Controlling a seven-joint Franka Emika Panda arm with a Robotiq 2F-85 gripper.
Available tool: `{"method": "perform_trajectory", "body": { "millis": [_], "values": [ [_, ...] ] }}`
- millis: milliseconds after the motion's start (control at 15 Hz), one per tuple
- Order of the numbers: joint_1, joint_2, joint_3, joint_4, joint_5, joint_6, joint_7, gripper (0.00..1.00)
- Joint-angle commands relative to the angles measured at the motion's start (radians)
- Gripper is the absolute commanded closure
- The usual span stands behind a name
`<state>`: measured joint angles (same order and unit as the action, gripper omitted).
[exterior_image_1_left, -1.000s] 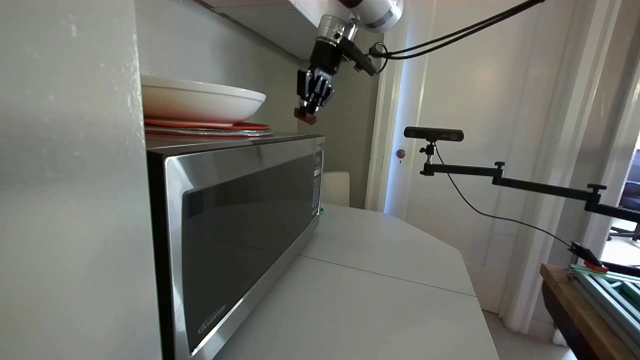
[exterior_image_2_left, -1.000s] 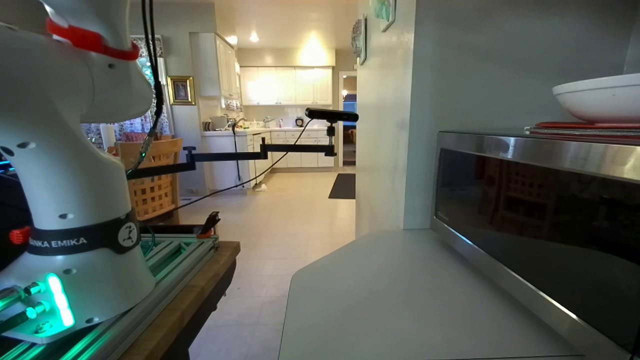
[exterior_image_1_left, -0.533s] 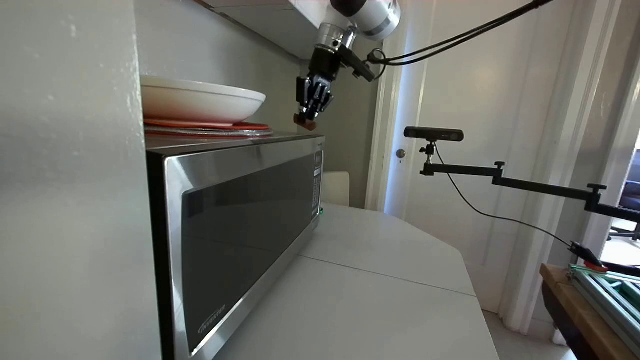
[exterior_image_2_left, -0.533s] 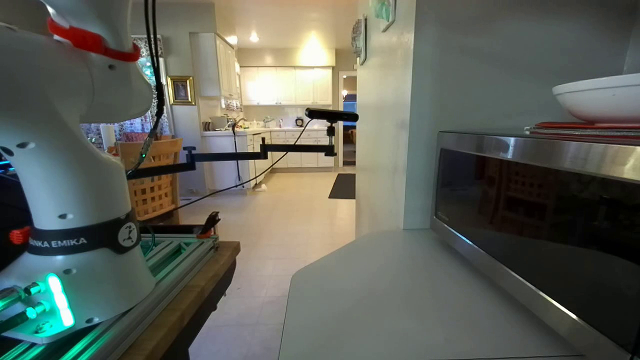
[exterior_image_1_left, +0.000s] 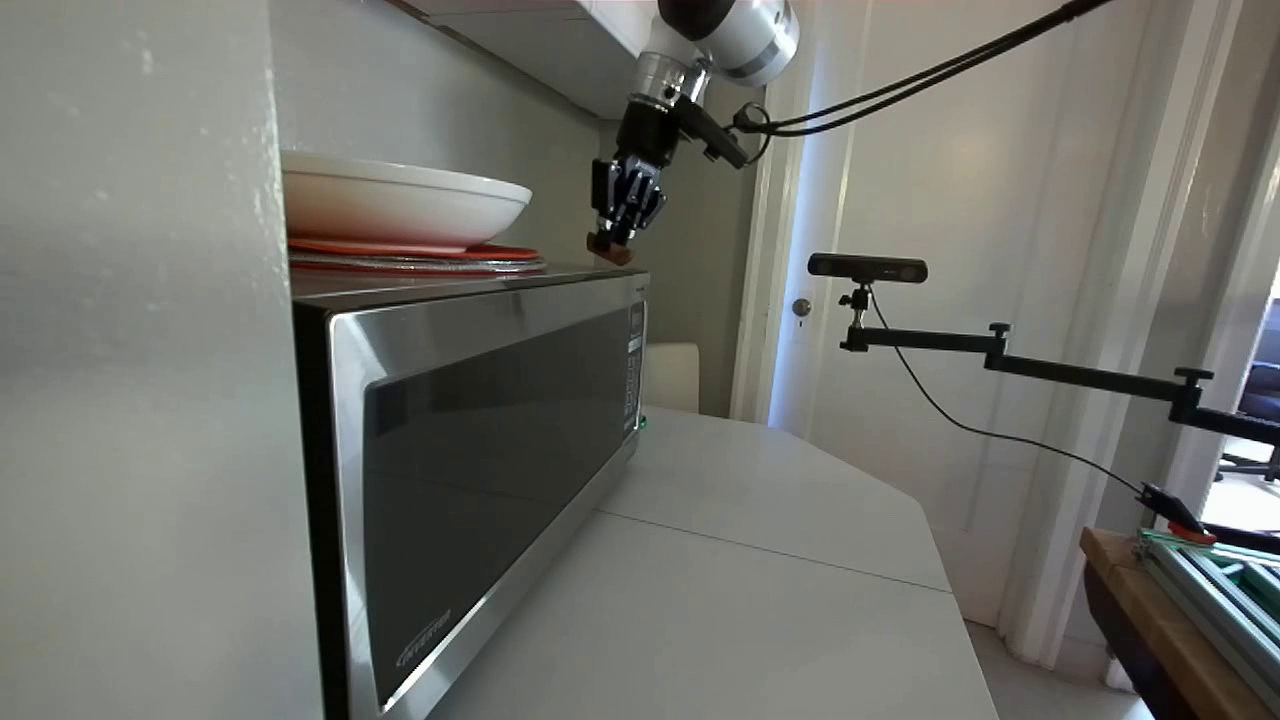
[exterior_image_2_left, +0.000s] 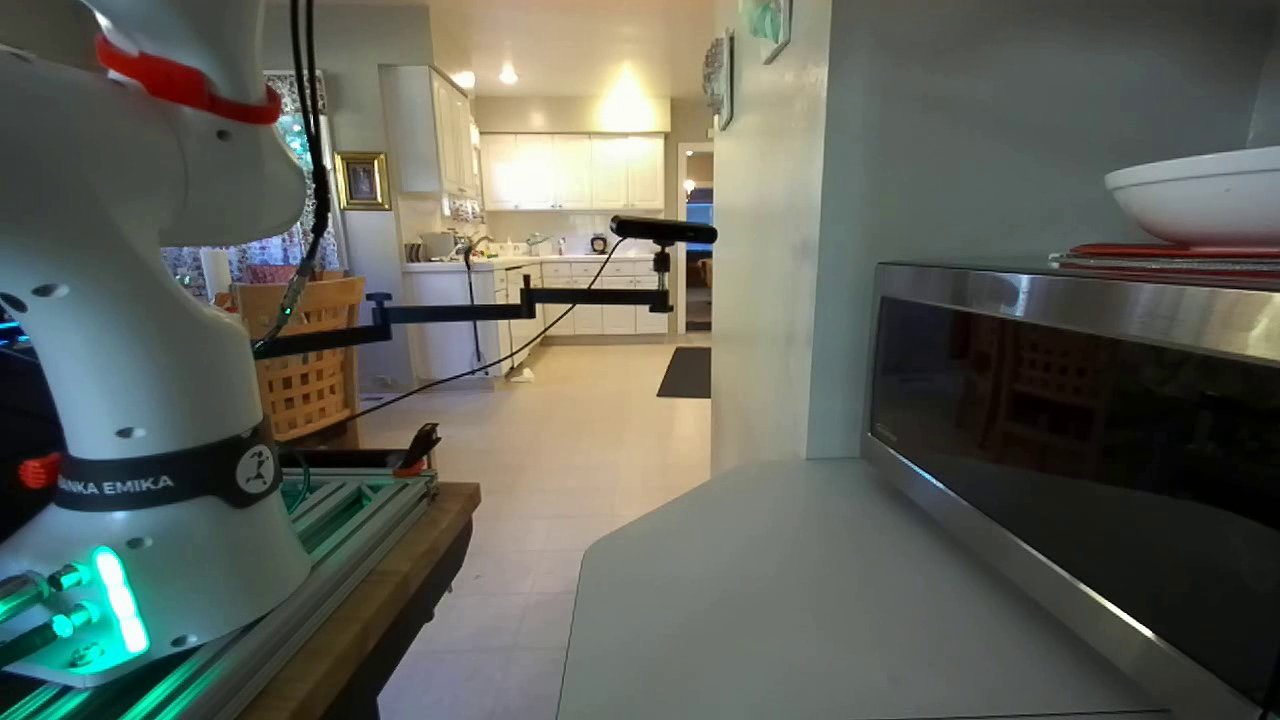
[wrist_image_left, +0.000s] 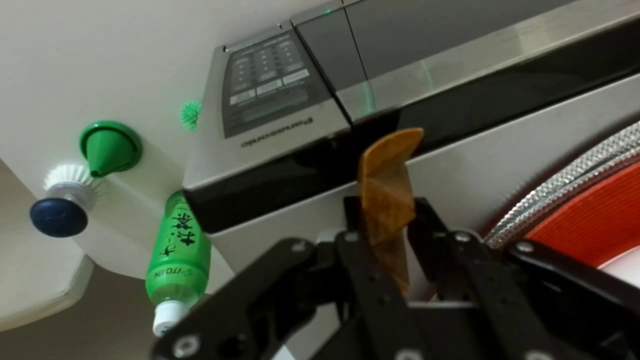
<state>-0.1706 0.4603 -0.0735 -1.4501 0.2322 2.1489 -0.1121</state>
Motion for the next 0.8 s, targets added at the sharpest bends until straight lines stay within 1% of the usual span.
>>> {"method": "perform_trajectory", "body": {
  "millis": [0, 200, 267, 333, 400, 533, 600, 733],
  "values": [
    [-0.017, 0.023, 0.017, 0.037, 0.017, -0.009, 0.012, 0.5],
    [-0.016, 0.022, 0.018, 0.036, 0.017, -0.007, 0.016, 0.4],
    [-0.016, 0.022, 0.018, 0.034, 0.018, -0.006, 0.016, 0.39],
    [-0.016, 0.017, 0.019, 0.028, 0.019, -0.003, 0.016, 0.3],
    [-0.015, 0.006, 0.018, 0.016, 0.017, -0.004, 0.02, 0.19],
    [-0.01, -0.042, 0.016, -0.042, 0.011, 0.003, 0.02, 0.09],
    [-0.006, -0.066, 0.014, -0.073, 0.006, 0.012, 0.025, 0.01],
    [0.001, -0.133, 0.011, -0.163, -0.006, 0.012, 0.015, 0.0]
  ]
}}
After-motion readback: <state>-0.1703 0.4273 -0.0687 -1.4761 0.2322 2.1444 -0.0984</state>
